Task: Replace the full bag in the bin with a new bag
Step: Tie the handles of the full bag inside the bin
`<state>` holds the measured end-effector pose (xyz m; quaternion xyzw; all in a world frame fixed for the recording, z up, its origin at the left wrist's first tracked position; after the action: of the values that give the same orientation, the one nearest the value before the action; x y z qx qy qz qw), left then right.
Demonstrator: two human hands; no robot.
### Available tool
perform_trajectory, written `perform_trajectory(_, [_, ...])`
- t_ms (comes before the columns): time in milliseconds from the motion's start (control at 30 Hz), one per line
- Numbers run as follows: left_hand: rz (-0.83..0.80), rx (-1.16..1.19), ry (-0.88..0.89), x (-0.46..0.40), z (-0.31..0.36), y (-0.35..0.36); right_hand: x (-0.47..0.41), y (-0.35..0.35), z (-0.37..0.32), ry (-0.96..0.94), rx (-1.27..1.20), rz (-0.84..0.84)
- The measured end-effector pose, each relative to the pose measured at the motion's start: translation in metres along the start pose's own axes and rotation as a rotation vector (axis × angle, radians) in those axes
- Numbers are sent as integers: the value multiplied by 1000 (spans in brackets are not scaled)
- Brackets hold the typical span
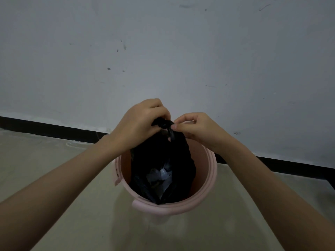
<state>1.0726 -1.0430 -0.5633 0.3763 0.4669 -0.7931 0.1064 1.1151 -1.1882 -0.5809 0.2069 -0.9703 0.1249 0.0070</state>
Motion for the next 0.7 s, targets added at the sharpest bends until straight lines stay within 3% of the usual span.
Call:
perform_trajectory(133, [162, -43, 52, 8, 2, 3, -1, 2, 8, 81, -79, 9])
perform_trajectory(367, [276, 64, 45, 8, 6, 1, -3, -3, 8, -61, -224, 83])
perform_trajectory(533, [325, 31, 130, 16, 13, 7, -4, 3, 16, 81, -256, -91])
perform_trajectory(700, [302, -21, 227, 18, 16, 10, -4, 6, 20, 78, -299, -133])
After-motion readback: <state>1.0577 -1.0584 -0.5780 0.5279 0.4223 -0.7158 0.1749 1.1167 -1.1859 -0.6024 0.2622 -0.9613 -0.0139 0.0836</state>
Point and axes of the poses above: each hand's wrist, its own x-axis away from the middle knuckle, its own y-axis out of the palm, z = x × y, the point moved 4 cm from there along -x, towards the middle knuckle, and after that the axes turned 10 degrees about z, right-handed, at the moved point
